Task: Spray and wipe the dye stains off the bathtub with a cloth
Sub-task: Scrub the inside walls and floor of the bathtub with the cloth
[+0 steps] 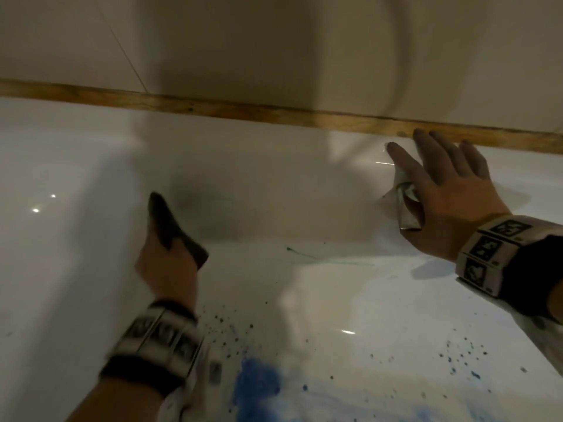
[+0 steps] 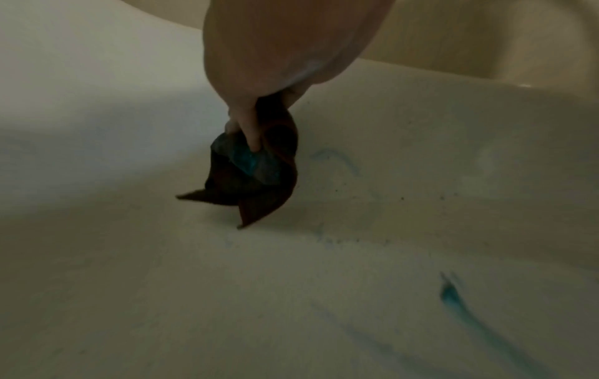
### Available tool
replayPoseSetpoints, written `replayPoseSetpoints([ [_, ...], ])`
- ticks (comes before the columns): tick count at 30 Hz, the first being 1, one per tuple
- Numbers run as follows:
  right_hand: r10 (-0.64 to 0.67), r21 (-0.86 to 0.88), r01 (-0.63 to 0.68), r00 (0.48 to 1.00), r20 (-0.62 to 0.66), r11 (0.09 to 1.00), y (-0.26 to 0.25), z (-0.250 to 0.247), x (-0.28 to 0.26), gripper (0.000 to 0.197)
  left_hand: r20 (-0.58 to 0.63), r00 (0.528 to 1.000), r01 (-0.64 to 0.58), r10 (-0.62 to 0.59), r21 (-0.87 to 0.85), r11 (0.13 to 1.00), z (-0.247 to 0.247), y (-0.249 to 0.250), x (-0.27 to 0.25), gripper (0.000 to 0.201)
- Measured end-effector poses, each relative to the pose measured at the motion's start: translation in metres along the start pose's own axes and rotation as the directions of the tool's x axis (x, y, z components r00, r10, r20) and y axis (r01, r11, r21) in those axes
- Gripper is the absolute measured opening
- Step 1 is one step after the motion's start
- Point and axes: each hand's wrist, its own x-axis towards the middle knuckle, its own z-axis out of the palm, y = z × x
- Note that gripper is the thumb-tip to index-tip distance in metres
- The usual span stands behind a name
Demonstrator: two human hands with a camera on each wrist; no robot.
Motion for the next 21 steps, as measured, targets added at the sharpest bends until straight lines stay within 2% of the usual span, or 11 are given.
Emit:
replayPoseSetpoints([
  [3,-0.001,-0.004,0.001,1.000,0.015,1.000,-0.001,0.000,-0.001,0.077,0.090,0.993,0.071,-0.079,0.084,0.994,0.040,0.025,0.030,0.052],
  [6,0.001,-0.001,-0.001,1.000,0.006,1.000,-0.003,0.001,0.000,0.076,0.136,0.979,0.127,-0.151,0.173,0.977,0.068,0.030,0.025,0.056],
  [10,-0.011,-0.001,0.011,1.000,-0.007,1.000,-0.002,0.002,0.002,0.073,0.212,0.977,-0.022,-0.038,0.271,0.962,0.077,0.018,-0.012,0.055],
  [12,-0.013,-0.009,0.013,1.000,-0.009,1.000,0.001,0.002,0.002,0.072,0.290,0.954,-0.171,0.079,0.309,0.936,0.080,0.015,-0.034,0.056],
  [13,-0.011,-0.013,0.011,1.000,-0.006,1.000,0.002,0.002,0.002,0.072,0.331,0.925,-0.292,0.185,0.311,0.904,0.080,0.014,-0.048,0.056],
  [14,-0.009,-0.017,0.009,1.000,0.000,1.000,0.002,0.002,0.002,0.072,0.353,0.876,-0.430,0.328,0.264,0.864,0.079,0.012,-0.062,0.058],
  [16,-0.001,-0.025,0.002,1.000,0.008,1.000,0.002,0.003,0.002,0.071,0.388,0.730,-0.635,0.563,0.077,0.769,0.076,0.008,-0.088,0.062],
  [18,0.008,-0.026,-0.007,1.000,0.014,1.000,0.001,0.003,0.002,0.070,0.455,0.588,-0.723,0.669,-0.074,0.686,0.072,-0.003,-0.108,0.058],
  [19,0.008,-0.025,-0.008,1.000,0.016,1.000,0.001,0.003,0.001,0.070,0.505,0.542,-0.719,0.672,-0.136,0.682,0.069,-0.010,-0.117,0.050],
  [20,0.008,-0.022,-0.008,1.000,0.017,1.000,0.000,0.002,0.000,0.070,0.535,0.569,-0.627,0.624,-0.208,0.750,0.063,-0.013,-0.122,0.041],
  [21,0.007,-0.019,-0.007,1.000,0.016,1.000,0.000,0.002,0.000,0.070,0.556,0.658,-0.461,0.508,-0.236,0.856,0.055,-0.015,-0.125,0.033],
])
